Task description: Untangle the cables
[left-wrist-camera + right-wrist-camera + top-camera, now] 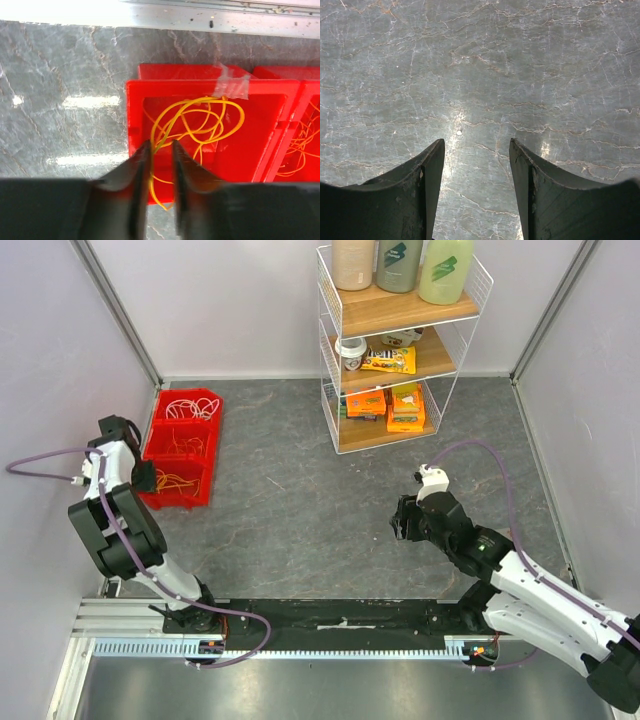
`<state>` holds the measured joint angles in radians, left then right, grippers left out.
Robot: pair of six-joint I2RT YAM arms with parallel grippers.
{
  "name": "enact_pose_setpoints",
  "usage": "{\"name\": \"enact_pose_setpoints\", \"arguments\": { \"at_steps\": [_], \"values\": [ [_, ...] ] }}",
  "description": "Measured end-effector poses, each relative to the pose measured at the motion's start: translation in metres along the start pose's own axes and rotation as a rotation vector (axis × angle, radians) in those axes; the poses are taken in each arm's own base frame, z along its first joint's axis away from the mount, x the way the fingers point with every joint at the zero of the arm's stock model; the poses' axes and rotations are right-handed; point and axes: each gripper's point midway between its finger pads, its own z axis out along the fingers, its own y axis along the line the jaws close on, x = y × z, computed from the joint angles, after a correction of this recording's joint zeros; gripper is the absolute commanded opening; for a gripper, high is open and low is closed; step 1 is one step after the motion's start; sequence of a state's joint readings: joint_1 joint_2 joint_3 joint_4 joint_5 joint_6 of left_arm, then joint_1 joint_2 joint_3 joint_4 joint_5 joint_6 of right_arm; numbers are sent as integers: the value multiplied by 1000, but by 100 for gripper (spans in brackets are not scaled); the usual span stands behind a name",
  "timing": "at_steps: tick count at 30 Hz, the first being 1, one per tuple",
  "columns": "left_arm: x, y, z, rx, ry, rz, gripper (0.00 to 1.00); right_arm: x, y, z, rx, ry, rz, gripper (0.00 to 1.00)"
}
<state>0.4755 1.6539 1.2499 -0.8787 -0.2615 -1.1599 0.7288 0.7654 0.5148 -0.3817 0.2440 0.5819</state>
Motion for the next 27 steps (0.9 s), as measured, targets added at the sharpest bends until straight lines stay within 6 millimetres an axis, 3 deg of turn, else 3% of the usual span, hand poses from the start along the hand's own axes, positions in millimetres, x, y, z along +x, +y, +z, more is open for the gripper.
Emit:
{"name": "enact_pose_setpoints", "arguments": {
  "at_steps": [4,9,13,16,19,21,23,25,27],
  "values": [
    [1,-8,-4,34,-9,20,76,3,0,2,1,13,-3,61],
    [16,-20,-35,131,9,63,79,3,2,3,-6,18,-3,61],
    [46,-33,-83,273,29,144,77,4,3,3,-10,21,-3,61],
    [97,-44,-132,447,67,280,74,3,3,3,-11,19,-2,62],
    [180,-37,-184,679,162,517,72,0,0,0,2,5,1,63],
    [249,-12,-217,851,249,745,73,-8,-3,-4,18,-25,10,71],
    [305,23,-242,980,318,974,74,-18,-6,-12,33,-67,25,82],
    [340,55,-261,1100,315,1180,75,-34,-9,-25,44,-135,46,96],
    [358,83,-282,1244,327,1333,75,-51,-10,-38,45,-201,69,98]
  ]
}}
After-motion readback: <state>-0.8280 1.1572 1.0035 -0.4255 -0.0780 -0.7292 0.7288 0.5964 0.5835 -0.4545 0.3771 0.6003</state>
